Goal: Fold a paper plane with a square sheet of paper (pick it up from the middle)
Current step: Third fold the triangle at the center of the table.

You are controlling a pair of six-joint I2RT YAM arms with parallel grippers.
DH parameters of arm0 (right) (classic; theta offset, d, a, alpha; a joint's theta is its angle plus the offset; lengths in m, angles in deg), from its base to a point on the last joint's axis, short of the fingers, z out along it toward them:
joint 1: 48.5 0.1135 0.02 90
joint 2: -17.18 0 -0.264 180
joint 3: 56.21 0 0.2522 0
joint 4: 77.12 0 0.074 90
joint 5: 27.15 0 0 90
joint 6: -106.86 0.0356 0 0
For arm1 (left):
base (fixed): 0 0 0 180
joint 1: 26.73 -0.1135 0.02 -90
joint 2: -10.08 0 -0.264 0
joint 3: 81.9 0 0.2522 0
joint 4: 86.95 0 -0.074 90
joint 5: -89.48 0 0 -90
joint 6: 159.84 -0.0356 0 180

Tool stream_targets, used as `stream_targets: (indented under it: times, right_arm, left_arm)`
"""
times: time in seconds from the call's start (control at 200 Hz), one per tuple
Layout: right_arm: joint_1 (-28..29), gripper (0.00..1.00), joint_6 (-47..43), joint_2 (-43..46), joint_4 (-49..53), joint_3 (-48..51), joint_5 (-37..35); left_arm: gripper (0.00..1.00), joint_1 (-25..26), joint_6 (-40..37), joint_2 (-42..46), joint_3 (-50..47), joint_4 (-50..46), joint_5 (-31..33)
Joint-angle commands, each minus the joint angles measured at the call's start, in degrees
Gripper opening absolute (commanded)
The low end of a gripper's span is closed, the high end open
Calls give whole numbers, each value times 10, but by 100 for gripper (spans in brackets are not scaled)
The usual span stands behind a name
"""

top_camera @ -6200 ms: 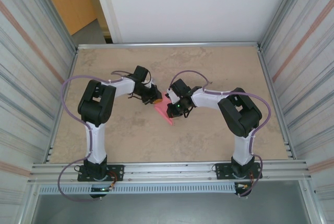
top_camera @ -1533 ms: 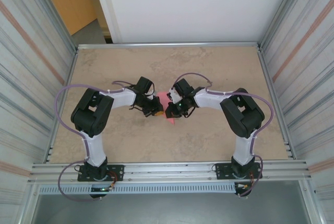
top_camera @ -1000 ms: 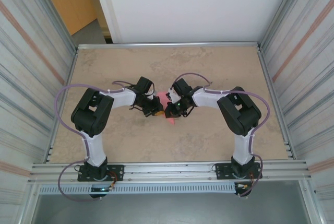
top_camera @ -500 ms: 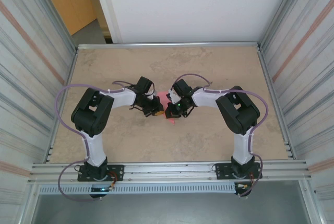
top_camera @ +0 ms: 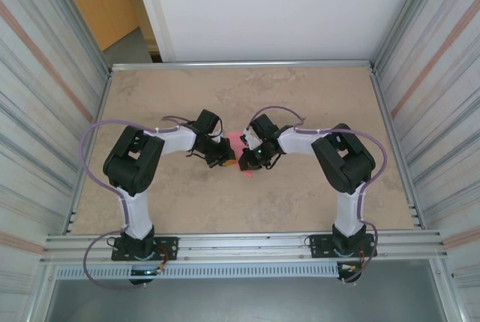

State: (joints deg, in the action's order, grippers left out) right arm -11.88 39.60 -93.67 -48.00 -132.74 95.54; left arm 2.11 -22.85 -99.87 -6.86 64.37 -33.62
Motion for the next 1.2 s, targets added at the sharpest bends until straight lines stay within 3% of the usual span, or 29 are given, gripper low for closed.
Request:
stream_targets:
  times: [0.0, 0.747, 0.962, 1.193]
  right_arm:
    - [-6, 8, -24, 18, 66, 32, -13]
    - [-14, 9, -13, 107, 61, 119, -40]
    - [-11, 10, 5, 139, 42, 92, -47]
    - [9, 10, 22, 90, 13, 50, -41]
  left_arm:
    - [6, -4, -4, -54, -27, -68, 86]
    - [6, -4, -9, -56, -18, -67, 74]
    - [6, -2, -10, -49, -13, -65, 64]
    - [6, 0, -10, -44, -7, -64, 60]
